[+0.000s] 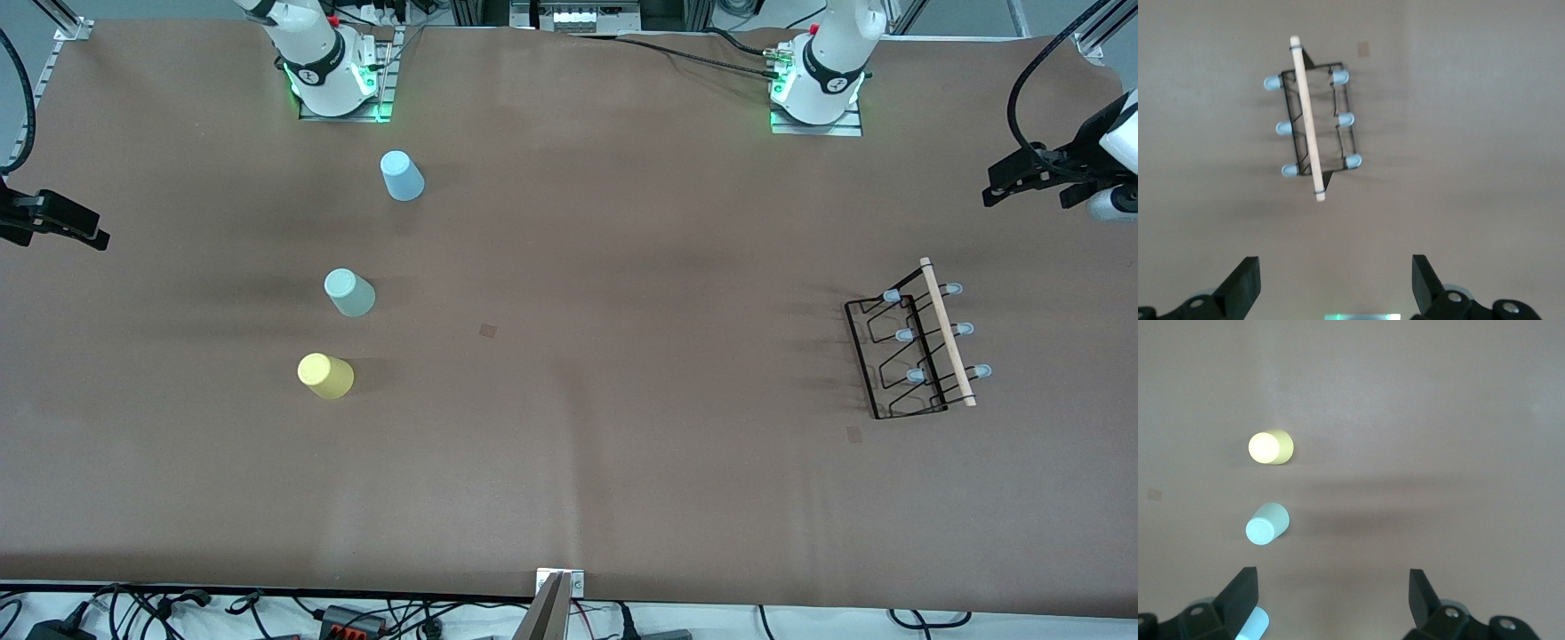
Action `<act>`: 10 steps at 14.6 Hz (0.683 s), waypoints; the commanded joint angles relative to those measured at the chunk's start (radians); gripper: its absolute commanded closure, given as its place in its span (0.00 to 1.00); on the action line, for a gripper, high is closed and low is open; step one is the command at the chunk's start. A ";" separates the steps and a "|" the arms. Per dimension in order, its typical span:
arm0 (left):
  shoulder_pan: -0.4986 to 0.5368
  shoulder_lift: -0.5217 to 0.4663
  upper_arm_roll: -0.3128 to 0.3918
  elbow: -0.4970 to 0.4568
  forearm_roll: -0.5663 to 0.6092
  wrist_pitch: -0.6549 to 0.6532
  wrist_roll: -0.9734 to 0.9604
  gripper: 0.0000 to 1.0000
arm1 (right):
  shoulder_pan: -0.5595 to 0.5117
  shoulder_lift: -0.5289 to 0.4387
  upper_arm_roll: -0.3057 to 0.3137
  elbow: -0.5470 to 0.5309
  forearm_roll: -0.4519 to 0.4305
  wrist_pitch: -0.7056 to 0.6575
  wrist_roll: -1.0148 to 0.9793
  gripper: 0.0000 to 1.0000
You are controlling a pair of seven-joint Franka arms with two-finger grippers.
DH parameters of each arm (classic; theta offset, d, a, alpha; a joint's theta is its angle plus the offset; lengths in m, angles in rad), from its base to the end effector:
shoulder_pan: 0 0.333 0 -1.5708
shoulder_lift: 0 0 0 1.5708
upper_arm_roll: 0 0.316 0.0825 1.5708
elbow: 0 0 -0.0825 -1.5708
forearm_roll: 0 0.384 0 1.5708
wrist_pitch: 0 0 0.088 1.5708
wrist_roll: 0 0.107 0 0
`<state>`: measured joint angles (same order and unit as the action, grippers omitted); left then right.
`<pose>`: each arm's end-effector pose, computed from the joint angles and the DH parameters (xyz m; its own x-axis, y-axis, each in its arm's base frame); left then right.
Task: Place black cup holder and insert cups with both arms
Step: 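Reach the left gripper to the rack handle while the right gripper approaches the mint cup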
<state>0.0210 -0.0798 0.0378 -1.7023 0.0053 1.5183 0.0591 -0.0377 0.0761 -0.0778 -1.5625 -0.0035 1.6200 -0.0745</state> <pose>0.5202 0.0320 0.6015 0.9946 -0.0008 -0.1040 -0.0004 -1.0000 0.0039 0.5772 -0.0657 0.5896 0.9990 -0.0407 -0.0190 -0.0405 -0.9991 0.0080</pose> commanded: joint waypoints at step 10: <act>0.086 0.199 0.019 0.090 0.051 -0.244 0.035 0.00 | 0.048 -0.011 0.018 -0.388 0.019 0.241 0.021 0.00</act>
<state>0.0599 0.0453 0.0544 -1.6383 0.0292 1.2600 0.0636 0.0045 0.1566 -0.0599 -1.7360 0.0039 1.6863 -0.0723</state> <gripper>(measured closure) 0.000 0.000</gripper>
